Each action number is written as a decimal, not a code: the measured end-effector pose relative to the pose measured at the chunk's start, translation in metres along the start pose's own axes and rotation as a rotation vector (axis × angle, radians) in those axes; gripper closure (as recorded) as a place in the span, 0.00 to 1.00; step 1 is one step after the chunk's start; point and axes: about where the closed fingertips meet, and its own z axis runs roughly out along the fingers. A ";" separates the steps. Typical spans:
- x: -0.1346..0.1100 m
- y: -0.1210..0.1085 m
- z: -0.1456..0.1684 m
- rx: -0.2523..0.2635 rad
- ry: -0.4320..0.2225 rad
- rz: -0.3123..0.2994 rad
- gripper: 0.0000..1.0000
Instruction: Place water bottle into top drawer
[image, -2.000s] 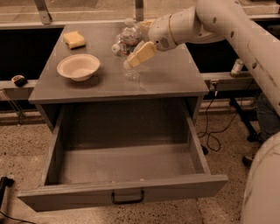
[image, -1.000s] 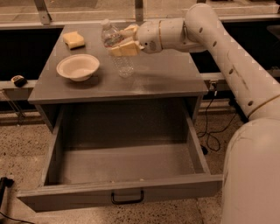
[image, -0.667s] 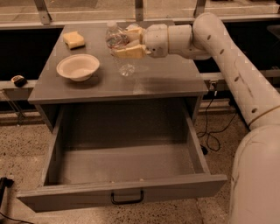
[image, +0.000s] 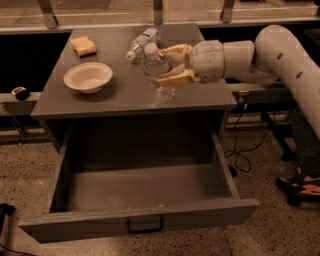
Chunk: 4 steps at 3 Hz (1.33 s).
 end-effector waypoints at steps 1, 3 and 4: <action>0.014 0.053 -0.004 -0.114 0.051 0.099 1.00; 0.016 0.054 -0.010 -0.068 -0.017 0.150 1.00; 0.013 0.052 -0.010 -0.067 -0.017 0.151 1.00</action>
Offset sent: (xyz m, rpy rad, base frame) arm -0.0292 -0.0072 -0.0288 -0.0683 0.0701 0.0366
